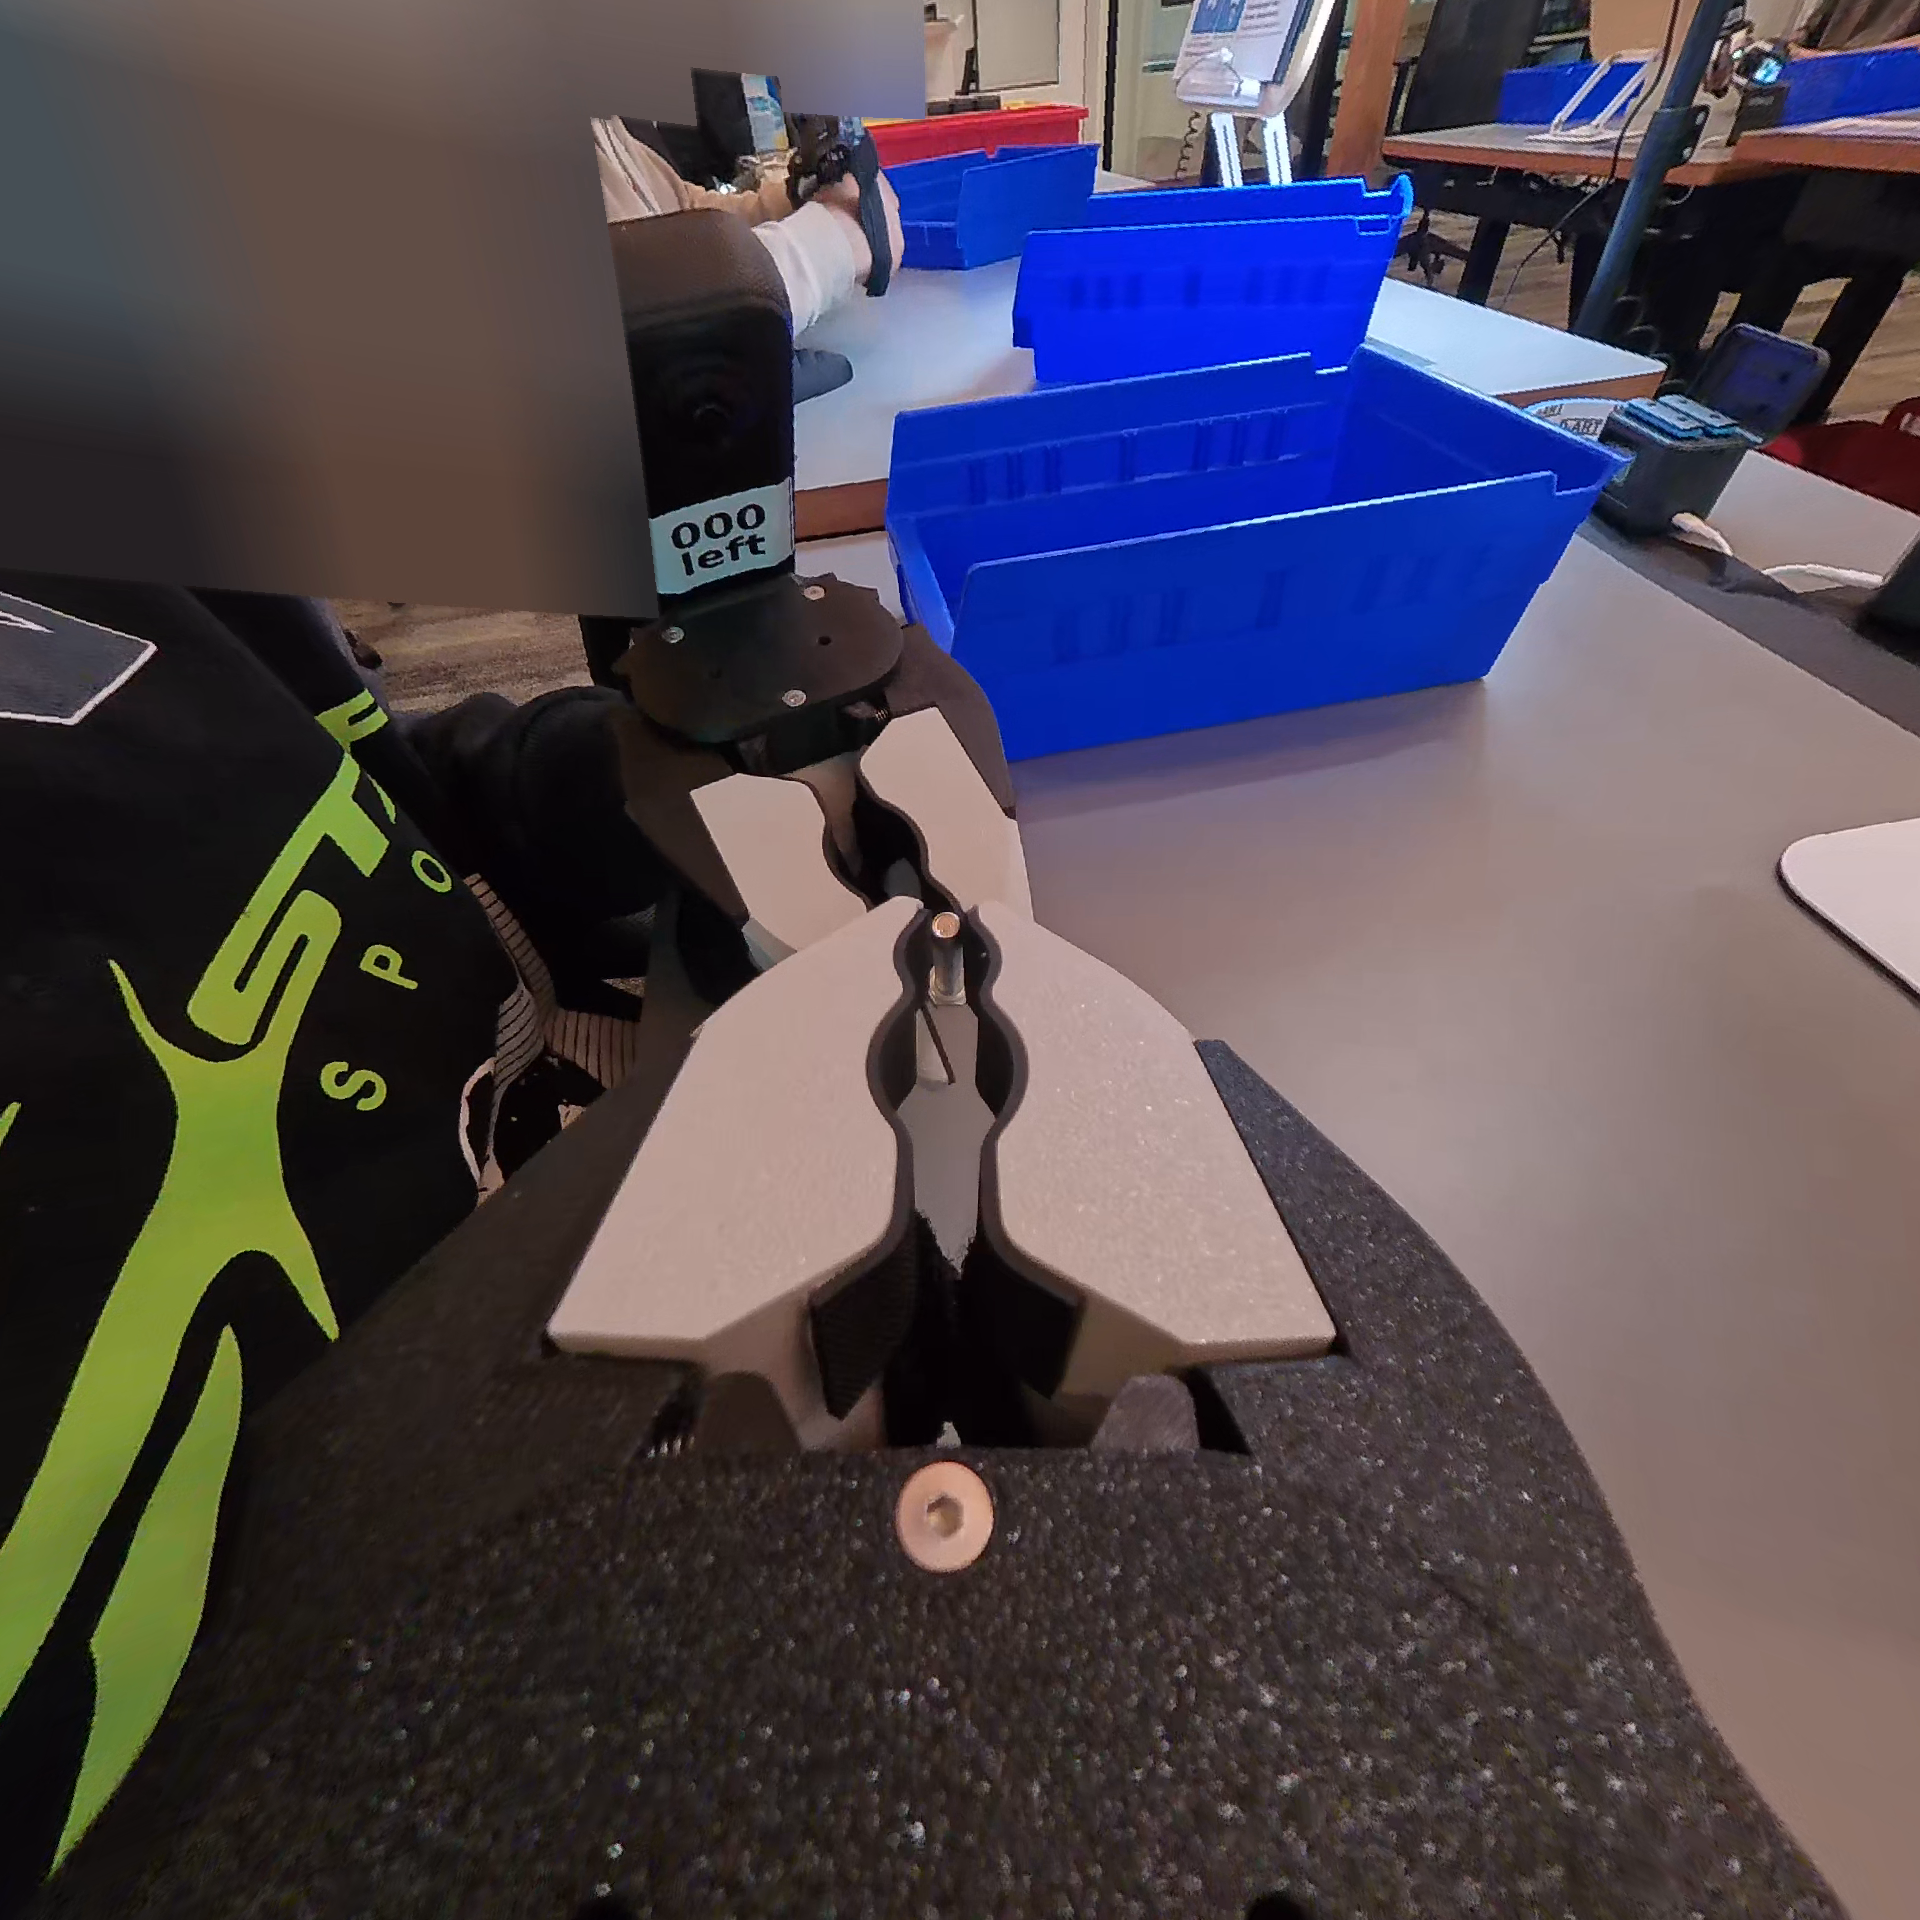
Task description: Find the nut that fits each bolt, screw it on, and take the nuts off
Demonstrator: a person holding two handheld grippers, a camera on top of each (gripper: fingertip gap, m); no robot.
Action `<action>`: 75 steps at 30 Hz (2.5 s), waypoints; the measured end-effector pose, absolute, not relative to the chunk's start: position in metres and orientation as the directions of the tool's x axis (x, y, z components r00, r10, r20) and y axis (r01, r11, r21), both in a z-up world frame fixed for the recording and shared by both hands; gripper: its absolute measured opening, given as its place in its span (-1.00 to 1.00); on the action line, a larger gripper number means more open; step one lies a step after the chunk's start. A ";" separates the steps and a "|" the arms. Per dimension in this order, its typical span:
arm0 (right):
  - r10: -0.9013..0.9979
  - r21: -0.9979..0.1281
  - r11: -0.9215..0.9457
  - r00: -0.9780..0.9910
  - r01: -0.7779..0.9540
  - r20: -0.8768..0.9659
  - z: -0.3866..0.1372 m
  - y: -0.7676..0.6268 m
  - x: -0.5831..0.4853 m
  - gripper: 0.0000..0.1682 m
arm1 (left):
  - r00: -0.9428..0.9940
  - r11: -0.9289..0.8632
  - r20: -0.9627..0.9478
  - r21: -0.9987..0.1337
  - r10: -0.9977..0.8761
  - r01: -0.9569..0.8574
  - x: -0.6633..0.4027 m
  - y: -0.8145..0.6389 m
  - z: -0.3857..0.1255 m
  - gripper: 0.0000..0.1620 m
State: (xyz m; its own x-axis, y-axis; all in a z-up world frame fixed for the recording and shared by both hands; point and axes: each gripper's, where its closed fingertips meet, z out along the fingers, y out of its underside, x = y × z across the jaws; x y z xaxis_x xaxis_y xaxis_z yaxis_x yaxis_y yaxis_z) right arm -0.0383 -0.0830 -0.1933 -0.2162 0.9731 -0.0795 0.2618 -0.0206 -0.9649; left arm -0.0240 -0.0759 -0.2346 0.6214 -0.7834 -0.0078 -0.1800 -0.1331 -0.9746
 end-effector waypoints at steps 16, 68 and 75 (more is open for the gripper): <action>0.974 -0.939 -0.068 -0.180 0.337 -0.135 -0.207 -0.078 -0.026 -0.69 | 0.651 -0.122 -0.005 -0.981 -0.759 -0.150 -0.036 -0.070 -0.232 -0.87; 0.661 -0.820 0.480 -0.743 0.312 0.104 -0.158 -0.108 -0.020 -0.88 | 0.359 -0.159 0.149 -0.987 -0.921 0.003 -0.007 -0.103 -0.218 -0.87; 0.601 -0.758 0.550 -0.797 0.351 0.068 -0.171 -0.112 -0.026 -0.88 | 0.340 -0.142 0.130 -0.990 -0.931 -0.009 -0.005 -0.107 -0.218 -0.88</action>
